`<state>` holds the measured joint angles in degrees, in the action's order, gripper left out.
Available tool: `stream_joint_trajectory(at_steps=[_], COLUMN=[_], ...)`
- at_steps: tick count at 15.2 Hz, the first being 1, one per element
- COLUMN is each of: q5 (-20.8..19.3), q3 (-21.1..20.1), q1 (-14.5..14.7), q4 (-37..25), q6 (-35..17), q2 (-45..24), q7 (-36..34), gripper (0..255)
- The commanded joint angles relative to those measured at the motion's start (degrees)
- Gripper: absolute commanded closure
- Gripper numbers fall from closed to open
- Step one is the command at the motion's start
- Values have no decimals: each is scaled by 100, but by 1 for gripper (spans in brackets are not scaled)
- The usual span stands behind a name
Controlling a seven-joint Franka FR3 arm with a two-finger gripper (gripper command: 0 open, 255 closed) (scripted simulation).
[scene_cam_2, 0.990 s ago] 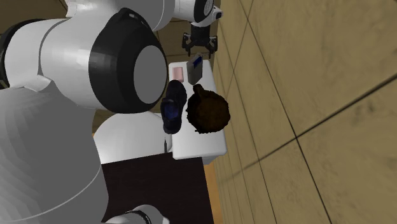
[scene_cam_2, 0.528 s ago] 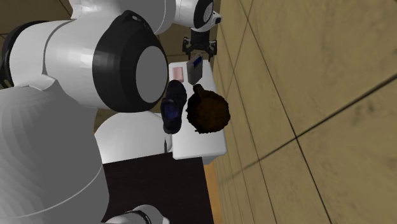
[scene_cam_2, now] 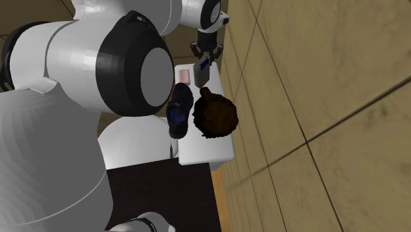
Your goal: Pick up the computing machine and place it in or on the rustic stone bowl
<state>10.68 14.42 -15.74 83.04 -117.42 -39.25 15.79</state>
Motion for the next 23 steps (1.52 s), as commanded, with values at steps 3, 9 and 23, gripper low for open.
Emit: stream_joint_trajectory(at_steps=[3,9,23], q5=[0,-28,-137], q3=[0,19,87], q1=[0,9,15], q4=[3,-56,-543], q6=[1,166,1020], q2=[-1,107,486], q7=[0,-17,-92], gripper=[255,255,255])
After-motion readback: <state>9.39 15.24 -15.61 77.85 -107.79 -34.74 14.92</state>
